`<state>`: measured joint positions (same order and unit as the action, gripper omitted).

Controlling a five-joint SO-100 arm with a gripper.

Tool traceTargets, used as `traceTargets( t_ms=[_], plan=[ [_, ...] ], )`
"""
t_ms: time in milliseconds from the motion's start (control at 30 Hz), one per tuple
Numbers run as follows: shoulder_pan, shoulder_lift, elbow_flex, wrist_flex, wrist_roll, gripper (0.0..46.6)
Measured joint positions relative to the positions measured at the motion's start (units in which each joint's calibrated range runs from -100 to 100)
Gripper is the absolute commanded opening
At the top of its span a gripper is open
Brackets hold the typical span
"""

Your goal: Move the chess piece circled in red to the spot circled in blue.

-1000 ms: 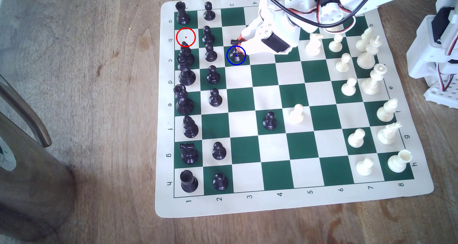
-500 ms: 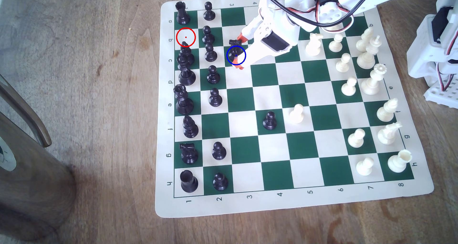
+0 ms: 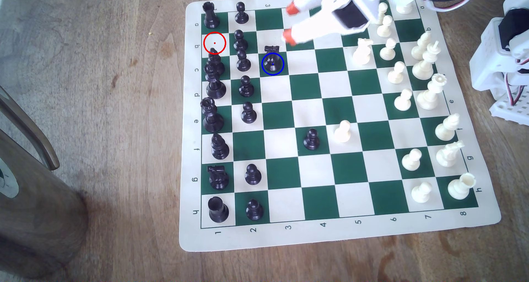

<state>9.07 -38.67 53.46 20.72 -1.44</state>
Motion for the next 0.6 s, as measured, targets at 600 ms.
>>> traceTargets(
  t_ms=[600],
  plan=[
    [-2.3, -56.9, 35.7, -6.5, -0.6, 0.2]
  ],
)
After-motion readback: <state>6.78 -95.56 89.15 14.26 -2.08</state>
